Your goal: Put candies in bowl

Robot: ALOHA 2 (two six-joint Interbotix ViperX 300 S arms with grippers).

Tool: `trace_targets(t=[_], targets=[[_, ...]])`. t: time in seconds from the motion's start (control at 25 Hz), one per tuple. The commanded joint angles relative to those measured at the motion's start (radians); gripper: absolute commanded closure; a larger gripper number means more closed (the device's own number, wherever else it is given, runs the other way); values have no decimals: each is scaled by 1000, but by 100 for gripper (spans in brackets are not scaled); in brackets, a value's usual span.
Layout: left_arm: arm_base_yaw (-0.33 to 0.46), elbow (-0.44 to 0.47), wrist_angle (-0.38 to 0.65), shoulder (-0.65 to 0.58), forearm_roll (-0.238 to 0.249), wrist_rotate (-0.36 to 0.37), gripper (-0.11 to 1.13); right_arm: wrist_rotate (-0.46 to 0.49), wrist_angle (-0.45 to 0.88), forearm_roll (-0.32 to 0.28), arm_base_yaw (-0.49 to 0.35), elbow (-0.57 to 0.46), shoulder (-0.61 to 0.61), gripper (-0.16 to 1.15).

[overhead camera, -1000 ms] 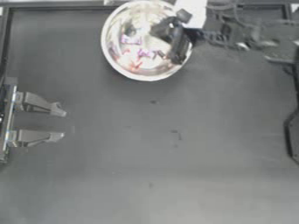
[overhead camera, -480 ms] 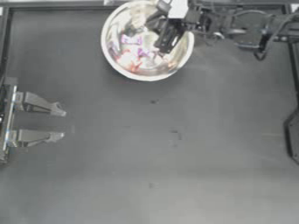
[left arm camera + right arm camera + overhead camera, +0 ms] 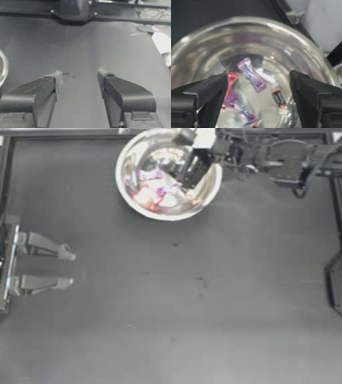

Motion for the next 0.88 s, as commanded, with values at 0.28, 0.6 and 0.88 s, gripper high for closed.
trace_targets(t=[0.28,0.6,0.88], targets=[[6,-15,-5,21,-2,5,18,6,-103,21,80,152,-262,0],[8,-15,-5,21,3,11,18,11,-130,51,198,293,-445,0],[11,-21,-5,21,18,15,17,11,-135,75,302,380,-577,0]])
